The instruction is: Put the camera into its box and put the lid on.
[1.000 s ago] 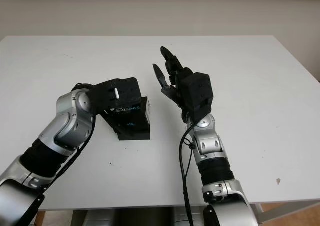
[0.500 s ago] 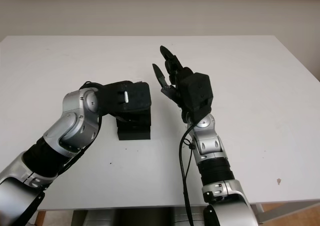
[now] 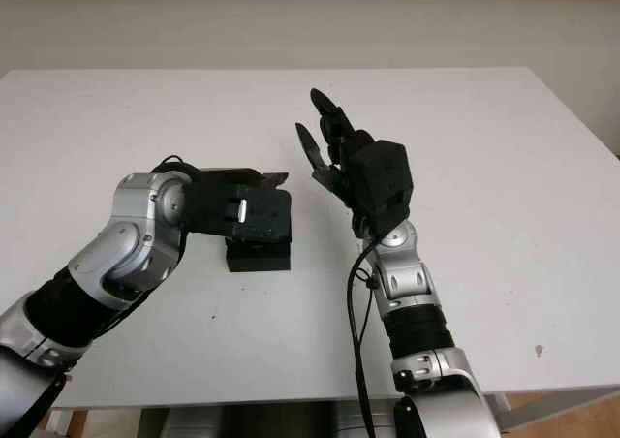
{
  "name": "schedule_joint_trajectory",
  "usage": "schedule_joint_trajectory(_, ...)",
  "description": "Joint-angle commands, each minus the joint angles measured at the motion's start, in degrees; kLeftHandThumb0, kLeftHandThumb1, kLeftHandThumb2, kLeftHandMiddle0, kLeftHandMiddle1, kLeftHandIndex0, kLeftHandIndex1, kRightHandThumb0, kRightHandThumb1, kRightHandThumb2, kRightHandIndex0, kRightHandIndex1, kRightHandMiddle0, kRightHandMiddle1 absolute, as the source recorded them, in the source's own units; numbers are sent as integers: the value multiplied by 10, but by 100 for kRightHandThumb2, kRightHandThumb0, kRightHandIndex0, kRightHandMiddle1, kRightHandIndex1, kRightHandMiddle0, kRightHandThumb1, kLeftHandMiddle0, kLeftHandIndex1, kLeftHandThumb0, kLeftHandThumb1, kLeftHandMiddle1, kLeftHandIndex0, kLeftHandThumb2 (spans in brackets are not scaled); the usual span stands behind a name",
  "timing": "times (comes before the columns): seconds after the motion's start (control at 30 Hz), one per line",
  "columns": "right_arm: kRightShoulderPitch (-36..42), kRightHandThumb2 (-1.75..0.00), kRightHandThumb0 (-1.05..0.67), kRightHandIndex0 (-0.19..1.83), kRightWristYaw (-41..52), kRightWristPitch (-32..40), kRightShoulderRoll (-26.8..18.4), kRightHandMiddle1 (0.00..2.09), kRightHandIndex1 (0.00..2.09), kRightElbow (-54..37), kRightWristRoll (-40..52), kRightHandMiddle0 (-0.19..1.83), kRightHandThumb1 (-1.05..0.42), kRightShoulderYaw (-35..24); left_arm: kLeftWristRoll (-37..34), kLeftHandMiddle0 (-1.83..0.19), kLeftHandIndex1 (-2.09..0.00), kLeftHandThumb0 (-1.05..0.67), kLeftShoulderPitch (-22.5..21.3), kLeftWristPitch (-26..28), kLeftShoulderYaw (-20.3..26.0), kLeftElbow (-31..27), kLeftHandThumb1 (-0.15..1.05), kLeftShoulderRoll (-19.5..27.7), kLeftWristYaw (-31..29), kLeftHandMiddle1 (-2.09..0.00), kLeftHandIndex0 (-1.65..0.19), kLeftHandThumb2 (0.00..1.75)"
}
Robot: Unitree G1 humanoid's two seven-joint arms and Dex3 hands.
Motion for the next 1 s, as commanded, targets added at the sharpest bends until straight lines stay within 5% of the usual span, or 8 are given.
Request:
schedule_joint_trajectory(0.0,-11,-46,-62,6,1,2,-3,21,6,-2,2,5,-105,-3,-12,19,0,-56,2,17,22,-15,105,-8,-7,0,19,41)
schedule_joint_trajectory(0.53,-7,-40,-64,5,-1,35,-5,19,5,-24,2,7,-105,-7,-137,16,0,-63,7,152,102,-138,105,49,-57,-2,19,47)
schedule_joint_trajectory(0.63,-7,-40,-64,5,5,31,-7,18,5,-22,4,5,-105,-7,-183,10,0,-62,23,176,132,-161,105,59,-51,-5,19,47)
schedule_joint_trajectory(0.77,-4,-38,-64,3,16,41,-9,14,4,-25,16,1,-105,-14,-253,-2,-9,-57,68,137,242,-182,105,40,21,-10,2,44)
schedule_joint_trajectory(0.83,-4,-37,-61,1,26,46,-17,12,4,-25,21,0,-105,-17,-287,-21,-43,-49,96,84,308,-177,105,9,90,-45,-19,33)
schedule_joint_trajectory(0.97,-15,-19,-63,9,35,47,-37,12,8,-18,25,9,-105,-26,-326,-9,-105,-48,138,-53,375,-147,105,-1,190,-114,-3,22)
